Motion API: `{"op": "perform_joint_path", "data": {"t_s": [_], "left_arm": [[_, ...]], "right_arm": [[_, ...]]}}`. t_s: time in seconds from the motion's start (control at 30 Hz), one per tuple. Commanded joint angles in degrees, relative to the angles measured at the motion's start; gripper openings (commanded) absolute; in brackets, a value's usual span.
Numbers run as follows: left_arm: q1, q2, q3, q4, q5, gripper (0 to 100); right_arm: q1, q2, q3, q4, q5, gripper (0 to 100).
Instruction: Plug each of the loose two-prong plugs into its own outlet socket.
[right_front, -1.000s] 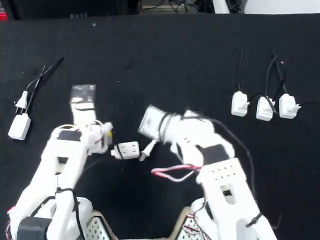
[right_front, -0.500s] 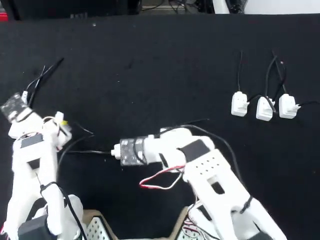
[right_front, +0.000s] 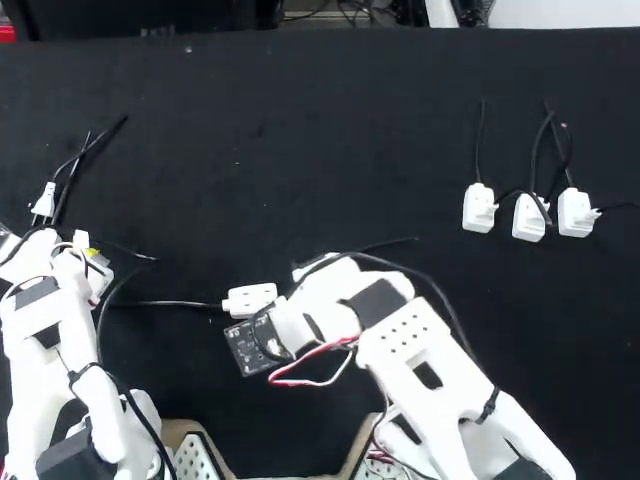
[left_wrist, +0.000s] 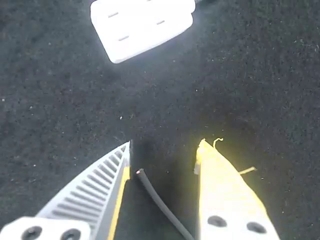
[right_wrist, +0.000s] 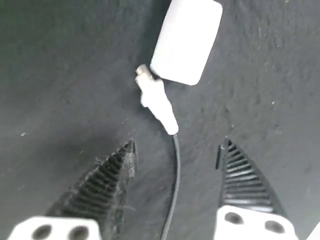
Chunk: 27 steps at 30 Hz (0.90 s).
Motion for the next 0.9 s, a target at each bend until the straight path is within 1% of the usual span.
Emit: {"op": "perform_joint_path", "data": {"t_s": [0.0,0.23,0.3,0.43,0.53,0.7,0.87], "left_arm": [[0.0,-1.4,-3.2,-0.4,0.5,21],[0.0,-1.4,-3.4,-0.4,0.5,21],[0.0,-1.4,-3.4,-0.4,0.5,21],[0.0,-1.4,-3.4,-0.4,0.5,21],[0.0,-1.4,-3.3,-0.4,0.5,21],[0.0,-1.4,-3.2,-0.4,0.5,21],[0.0,-1.4,-3.2,-0.4,0.5,21]], "right_arm": [[-1.0,0.6,1.6,-5.4,0.5,24.0],[-1.2,2.7,3.9,-10.3,-0.3,23.9],[-1.2,6.7,1.8,-10.4,-1.7,22.4],[-0.9,17.9,-5.3,-10.1,-1.8,20.8],[-1.1,24.4,-10.6,-6.6,-1.7,20.8],[-0.9,31.8,-18.1,-4.7,-1.7,20.8],[-1.0,36.7,-19.2,-4.5,-2.0,19.8]]}}
